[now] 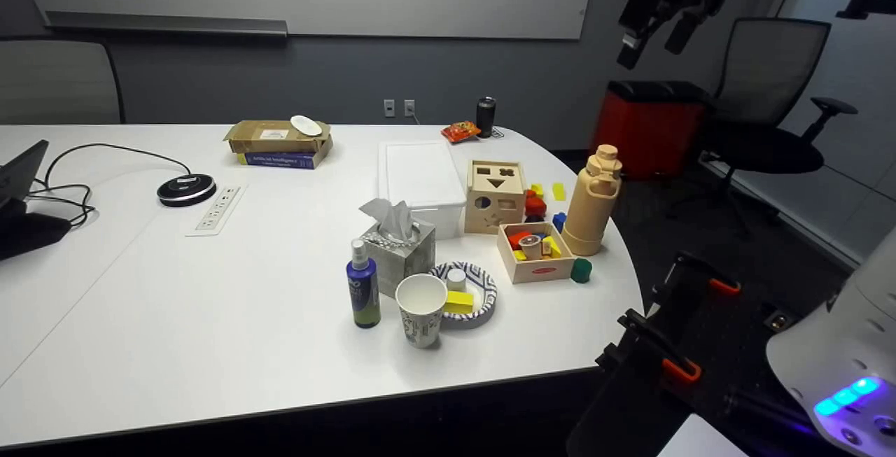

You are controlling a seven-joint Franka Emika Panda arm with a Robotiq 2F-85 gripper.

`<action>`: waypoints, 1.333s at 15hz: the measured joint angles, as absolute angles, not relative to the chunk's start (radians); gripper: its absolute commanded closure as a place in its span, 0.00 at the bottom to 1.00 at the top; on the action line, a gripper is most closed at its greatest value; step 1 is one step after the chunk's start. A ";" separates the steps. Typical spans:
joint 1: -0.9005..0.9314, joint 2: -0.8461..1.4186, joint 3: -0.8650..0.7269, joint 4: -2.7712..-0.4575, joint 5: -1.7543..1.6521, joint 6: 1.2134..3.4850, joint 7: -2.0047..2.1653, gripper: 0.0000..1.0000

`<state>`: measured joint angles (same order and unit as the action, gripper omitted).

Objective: Take lid off the bowl

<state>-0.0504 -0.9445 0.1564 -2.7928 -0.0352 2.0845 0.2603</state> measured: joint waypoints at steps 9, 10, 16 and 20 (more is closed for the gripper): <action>-0.028 -0.546 0.067 -2.701 -0.088 2.390 -0.021 0.00; -0.029 -0.484 0.060 -2.678 -0.110 2.426 -0.044 0.00; -0.033 -0.098 0.051 -2.481 -0.313 2.564 -0.092 0.00; -0.027 0.133 0.032 -2.348 -0.535 2.632 -0.052 0.00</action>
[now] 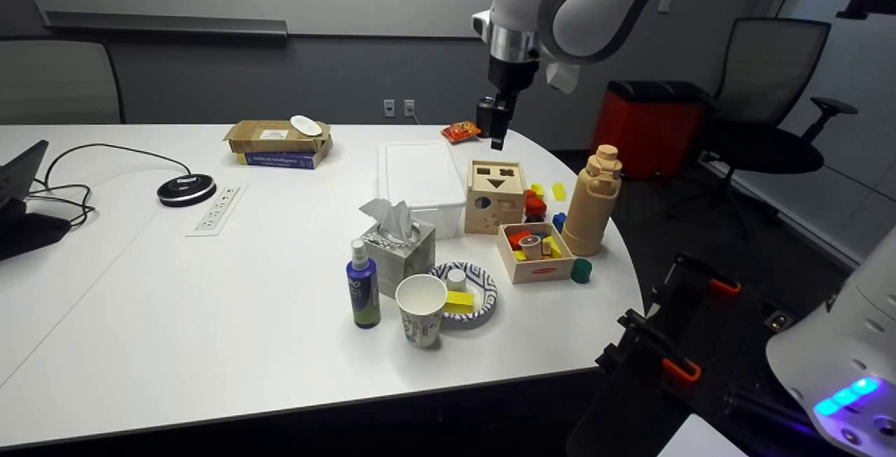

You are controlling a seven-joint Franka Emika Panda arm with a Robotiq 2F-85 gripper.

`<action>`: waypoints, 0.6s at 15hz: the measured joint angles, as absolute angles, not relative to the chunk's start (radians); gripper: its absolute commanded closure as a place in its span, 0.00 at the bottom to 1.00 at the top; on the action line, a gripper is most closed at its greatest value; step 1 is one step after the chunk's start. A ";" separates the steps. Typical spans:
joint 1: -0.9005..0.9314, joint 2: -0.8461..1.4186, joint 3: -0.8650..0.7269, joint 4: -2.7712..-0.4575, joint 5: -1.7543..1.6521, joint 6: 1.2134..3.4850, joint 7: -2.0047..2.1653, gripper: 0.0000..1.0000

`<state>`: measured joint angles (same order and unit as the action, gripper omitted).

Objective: Take lid off the bowl

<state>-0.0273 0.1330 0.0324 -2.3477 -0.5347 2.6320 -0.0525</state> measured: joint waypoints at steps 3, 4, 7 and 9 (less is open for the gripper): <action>0.003 0.279 -0.008 -2.256 -0.653 2.675 -0.006 0.00; 0.016 0.323 -0.020 -2.228 -0.672 2.688 0.009 0.00; 0.062 0.443 -0.045 -2.152 -0.686 2.721 0.043 0.00; 0.099 0.510 -0.061 -2.106 -0.687 2.742 0.065 0.00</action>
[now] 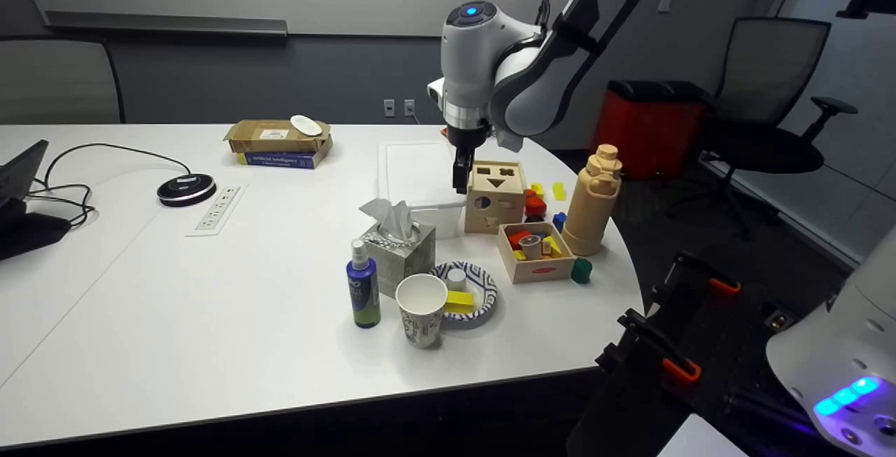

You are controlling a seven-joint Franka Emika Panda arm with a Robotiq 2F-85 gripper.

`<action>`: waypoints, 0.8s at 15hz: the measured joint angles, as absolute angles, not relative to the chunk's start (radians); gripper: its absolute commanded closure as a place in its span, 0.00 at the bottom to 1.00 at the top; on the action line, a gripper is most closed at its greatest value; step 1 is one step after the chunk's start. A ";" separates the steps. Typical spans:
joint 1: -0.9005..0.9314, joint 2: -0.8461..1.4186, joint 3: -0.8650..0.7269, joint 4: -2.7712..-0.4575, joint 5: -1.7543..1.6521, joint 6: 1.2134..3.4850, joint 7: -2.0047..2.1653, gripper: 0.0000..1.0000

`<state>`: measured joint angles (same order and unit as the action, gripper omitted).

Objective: Take lid off the bowl

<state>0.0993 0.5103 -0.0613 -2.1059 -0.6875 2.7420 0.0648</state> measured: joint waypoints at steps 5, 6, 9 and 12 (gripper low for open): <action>0.224 0.645 -0.146 -2.001 -0.745 2.780 0.150 0.00; 0.248 0.668 -0.168 -1.984 -0.768 2.786 0.174 0.00; 0.313 0.735 -0.227 -1.943 -0.844 2.815 0.259 0.00; 0.397 0.802 -0.316 -1.906 -0.952 2.885 0.388 0.00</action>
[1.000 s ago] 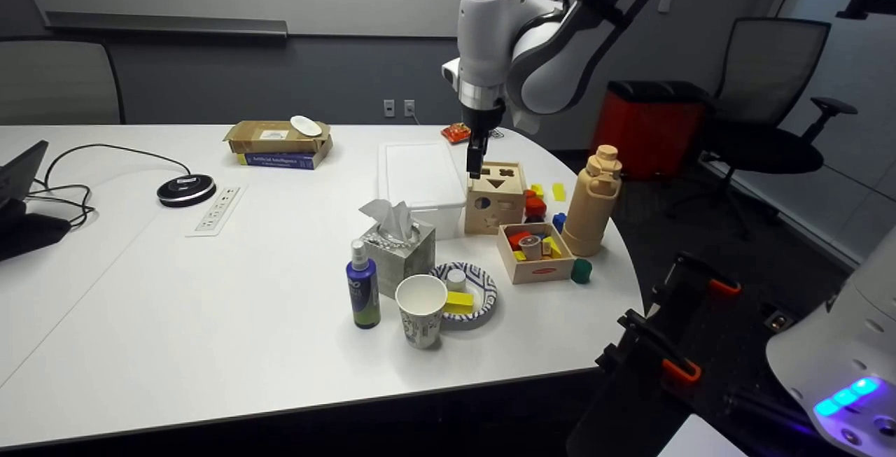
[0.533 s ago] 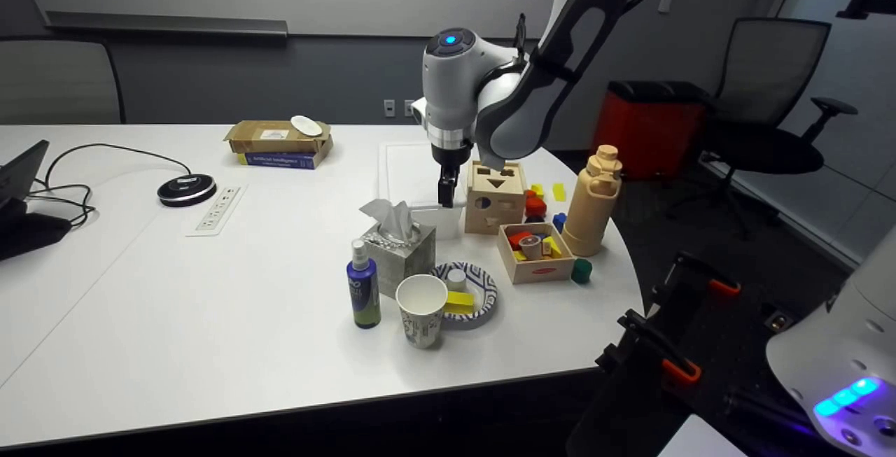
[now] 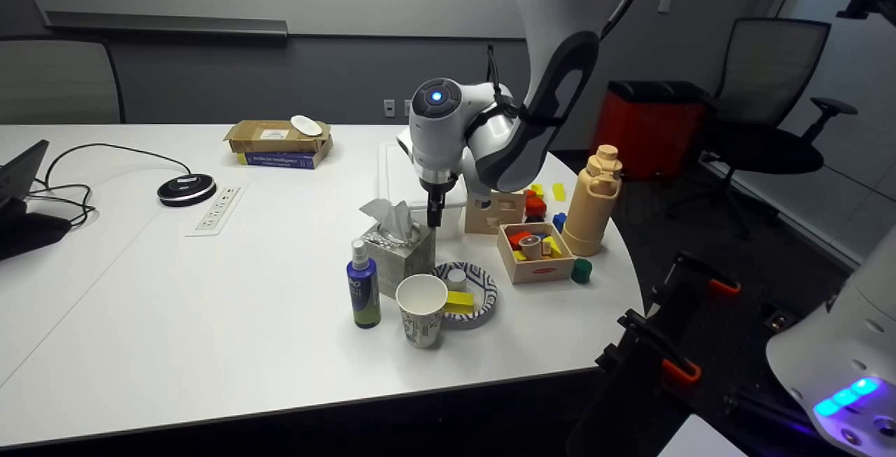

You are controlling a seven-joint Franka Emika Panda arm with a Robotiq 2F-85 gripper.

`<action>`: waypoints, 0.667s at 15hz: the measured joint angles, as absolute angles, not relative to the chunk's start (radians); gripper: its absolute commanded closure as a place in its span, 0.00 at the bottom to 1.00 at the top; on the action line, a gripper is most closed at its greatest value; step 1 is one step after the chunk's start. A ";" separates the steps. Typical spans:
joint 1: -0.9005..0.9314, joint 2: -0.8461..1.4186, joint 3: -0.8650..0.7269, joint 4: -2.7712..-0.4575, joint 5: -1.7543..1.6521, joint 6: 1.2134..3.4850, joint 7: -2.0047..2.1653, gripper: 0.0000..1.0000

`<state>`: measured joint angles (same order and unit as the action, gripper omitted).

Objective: Take lid off the bowl

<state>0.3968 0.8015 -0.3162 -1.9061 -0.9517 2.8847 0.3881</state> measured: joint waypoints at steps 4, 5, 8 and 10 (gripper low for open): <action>0.541 0.861 -0.474 -1.856 -1.111 2.961 0.595 0.00; 0.579 0.878 -0.515 -1.845 -1.152 2.974 0.650 0.00; 0.676 0.926 -0.611 -1.818 -1.255 2.985 0.801 0.00; 0.718 0.943 -0.650 -1.817 -1.302 2.985 0.874 0.00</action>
